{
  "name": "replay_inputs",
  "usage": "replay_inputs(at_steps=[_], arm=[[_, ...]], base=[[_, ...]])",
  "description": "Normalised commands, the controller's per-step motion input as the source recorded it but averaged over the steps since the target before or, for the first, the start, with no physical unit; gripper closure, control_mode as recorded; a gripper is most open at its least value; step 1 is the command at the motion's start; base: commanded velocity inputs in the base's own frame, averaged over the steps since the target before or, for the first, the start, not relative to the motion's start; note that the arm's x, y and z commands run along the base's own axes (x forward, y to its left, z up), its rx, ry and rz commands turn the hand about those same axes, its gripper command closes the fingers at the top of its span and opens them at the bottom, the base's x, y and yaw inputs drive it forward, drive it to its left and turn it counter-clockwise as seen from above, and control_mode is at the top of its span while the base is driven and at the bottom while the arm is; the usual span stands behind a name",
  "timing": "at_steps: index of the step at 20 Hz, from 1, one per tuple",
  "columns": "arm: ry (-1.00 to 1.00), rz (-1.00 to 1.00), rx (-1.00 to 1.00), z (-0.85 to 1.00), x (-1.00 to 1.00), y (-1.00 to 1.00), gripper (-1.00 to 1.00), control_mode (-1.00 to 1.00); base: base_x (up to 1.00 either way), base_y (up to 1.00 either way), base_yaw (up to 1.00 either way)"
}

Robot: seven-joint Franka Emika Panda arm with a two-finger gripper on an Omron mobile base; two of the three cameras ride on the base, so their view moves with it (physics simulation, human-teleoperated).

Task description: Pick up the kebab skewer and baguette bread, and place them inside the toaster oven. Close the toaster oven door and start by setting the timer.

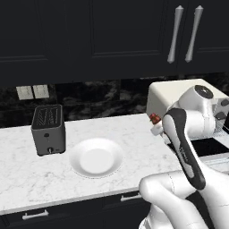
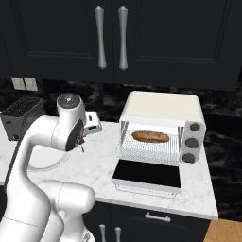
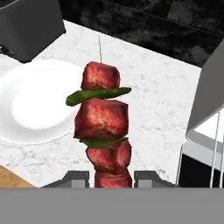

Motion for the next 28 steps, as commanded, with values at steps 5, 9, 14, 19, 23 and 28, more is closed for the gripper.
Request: replay_inputs(at_steps=[5, 9, 14, 19, 23, 28], arm=[[-0.01, -0.33, 0.19, 0.43, -0.49, -0.87, 1.0, -1.0], [0.0, -0.42, 0.25, 0.41, -0.21, -0.85, 1.0, -1.0], [0.0, -0.52, 0.31, 0.29, -0.1, -0.69, 1.0, -1.0], [0.0, -0.6, 0.32, 0.1, -0.01, -0.49, 1.0, -1.0], [-0.08, -0.7, 0.28, -0.05, 0.06, -0.25, 1.0, -1.0], [-0.16, -0.67, 0.31, -0.28, 0.22, -0.15, 1.0, -1.0]], base=[[0.0, 0.0, 0.0], [0.0, 0.0, 0.0], [0.0, 0.0, 0.0], [0.0, 0.0, 0.0], [0.0, 0.0, 0.0], [0.0, 0.0, 0.0]])
